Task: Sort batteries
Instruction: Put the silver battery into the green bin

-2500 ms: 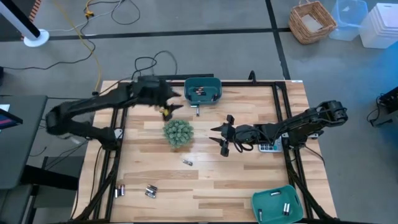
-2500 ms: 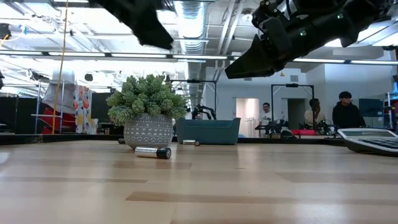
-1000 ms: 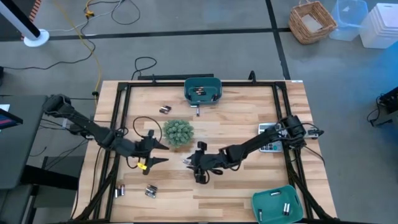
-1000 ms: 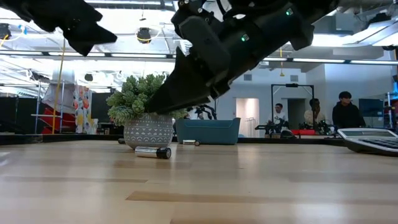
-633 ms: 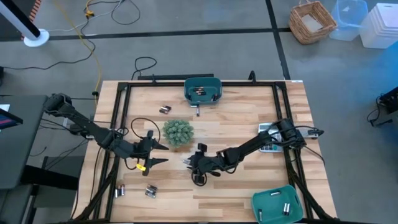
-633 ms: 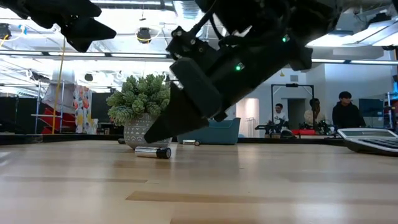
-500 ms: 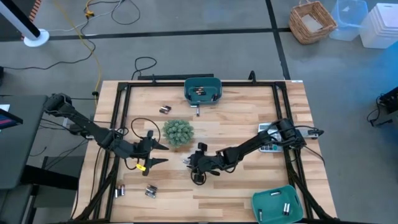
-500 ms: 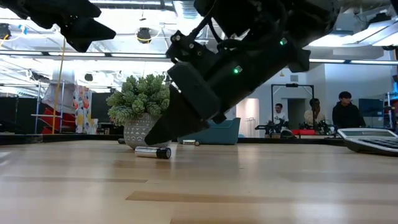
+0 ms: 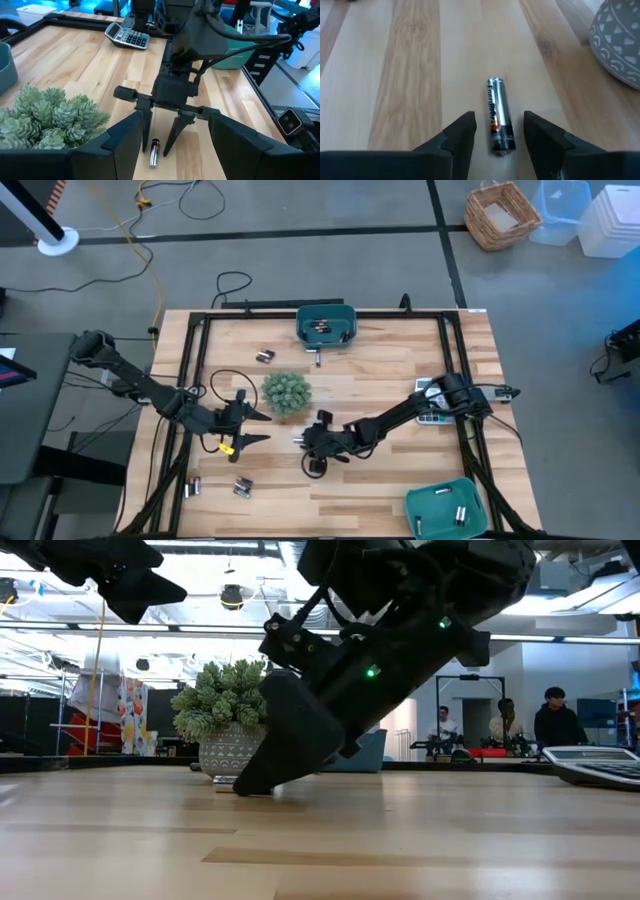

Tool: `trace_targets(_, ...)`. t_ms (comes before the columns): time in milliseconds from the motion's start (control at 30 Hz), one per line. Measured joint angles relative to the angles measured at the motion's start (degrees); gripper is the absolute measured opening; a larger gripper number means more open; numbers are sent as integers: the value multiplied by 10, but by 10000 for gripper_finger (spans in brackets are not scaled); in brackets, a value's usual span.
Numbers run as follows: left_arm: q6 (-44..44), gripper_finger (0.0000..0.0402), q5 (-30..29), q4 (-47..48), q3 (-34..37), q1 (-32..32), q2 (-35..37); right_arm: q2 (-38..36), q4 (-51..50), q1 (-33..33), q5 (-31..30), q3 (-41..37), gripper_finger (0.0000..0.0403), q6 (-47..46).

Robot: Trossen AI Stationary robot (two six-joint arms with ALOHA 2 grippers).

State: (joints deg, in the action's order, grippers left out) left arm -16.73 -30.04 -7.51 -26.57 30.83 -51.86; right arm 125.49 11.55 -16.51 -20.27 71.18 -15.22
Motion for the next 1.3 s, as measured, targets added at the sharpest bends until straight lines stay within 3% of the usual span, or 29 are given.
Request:
trace_targets(400,-1,220,0,4,0,0,0,0,-20,0,6,2,36,9)
trace_targets(1300,-5,220,0,5,0,0,0,-57,-96,-6,30,-3,33,63)
